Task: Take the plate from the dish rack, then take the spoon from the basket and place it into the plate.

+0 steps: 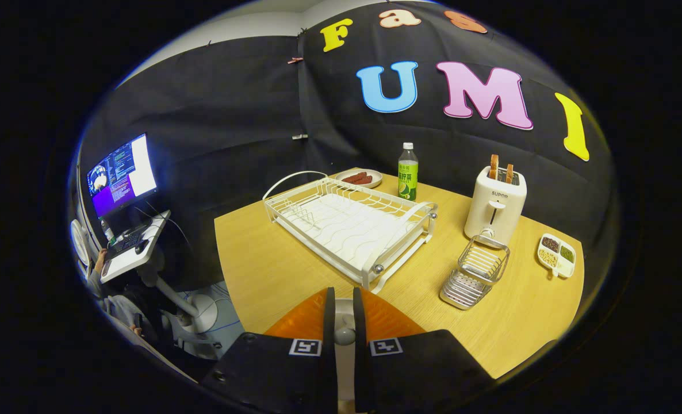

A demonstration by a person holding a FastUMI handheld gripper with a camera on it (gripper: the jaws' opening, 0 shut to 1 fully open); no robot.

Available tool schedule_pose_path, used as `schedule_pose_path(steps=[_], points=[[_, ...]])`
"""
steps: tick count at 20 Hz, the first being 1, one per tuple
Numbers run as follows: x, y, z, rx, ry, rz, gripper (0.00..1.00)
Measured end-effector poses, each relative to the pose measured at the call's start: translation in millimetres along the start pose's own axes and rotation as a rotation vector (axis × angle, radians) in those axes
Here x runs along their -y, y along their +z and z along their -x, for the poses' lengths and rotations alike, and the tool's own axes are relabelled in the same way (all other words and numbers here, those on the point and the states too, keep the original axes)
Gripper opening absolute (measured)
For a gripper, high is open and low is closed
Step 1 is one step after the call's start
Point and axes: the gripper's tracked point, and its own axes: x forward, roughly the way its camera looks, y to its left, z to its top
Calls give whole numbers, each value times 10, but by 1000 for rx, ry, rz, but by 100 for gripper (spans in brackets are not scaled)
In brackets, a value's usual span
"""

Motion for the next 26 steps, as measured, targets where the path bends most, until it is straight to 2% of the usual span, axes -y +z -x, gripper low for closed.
schedule_pose_path(steps=[11, 15, 21, 26], points=[[117, -251, 64, -95, -51, -96, 20], [206, 1, 124, -34, -112, -166, 100], [396, 641, 464, 82, -280, -208, 98], [549, 1214, 874, 222, -462, -269, 99]])
